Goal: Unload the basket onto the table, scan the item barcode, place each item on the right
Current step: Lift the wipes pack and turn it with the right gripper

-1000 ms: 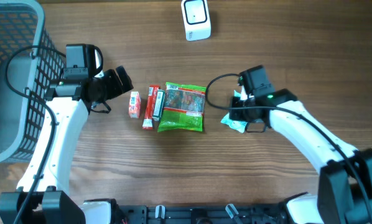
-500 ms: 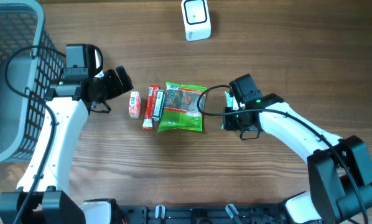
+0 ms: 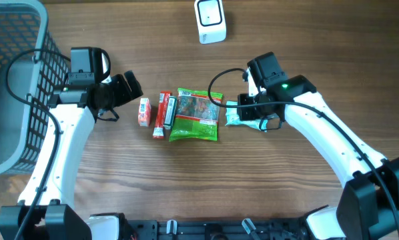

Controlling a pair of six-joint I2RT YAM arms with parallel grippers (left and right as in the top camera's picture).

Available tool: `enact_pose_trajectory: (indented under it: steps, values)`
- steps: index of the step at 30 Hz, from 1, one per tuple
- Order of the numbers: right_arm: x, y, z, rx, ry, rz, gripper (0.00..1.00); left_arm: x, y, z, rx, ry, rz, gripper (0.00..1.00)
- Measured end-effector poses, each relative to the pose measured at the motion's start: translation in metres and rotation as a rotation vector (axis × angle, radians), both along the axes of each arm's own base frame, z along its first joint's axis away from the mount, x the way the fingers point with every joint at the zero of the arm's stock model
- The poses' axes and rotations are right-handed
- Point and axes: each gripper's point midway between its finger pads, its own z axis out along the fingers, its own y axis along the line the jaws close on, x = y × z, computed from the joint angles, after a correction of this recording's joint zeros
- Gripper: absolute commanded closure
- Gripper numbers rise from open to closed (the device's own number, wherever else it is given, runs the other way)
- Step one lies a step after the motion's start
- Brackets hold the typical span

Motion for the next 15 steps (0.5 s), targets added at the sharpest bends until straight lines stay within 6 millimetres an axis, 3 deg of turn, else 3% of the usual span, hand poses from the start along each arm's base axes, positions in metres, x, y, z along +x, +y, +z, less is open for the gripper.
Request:
enact_pose_trajectory:
  steps: [5,10,12,15]
  values:
    - [0.0,0.0,-0.012,0.003,-0.011,0.006,0.9,0.0,0.0,0.0,0.0,0.0,0.0,0.0]
    - [-0.012,-0.005,-0.065,-0.01,0.02,0.006,0.87,0.0,0.0,0.0,0.0,0.0,0.0,0.0]
    - [-0.022,-0.009,-0.087,-0.02,0.044,0.007,0.92,0.0,0.0,0.0,0.0,0.0,0.0,0.0]
    - [-0.04,-0.024,-0.099,-0.083,0.114,-0.002,0.9,0.0,0.0,0.0,0.0,0.0,0.0,0.0]
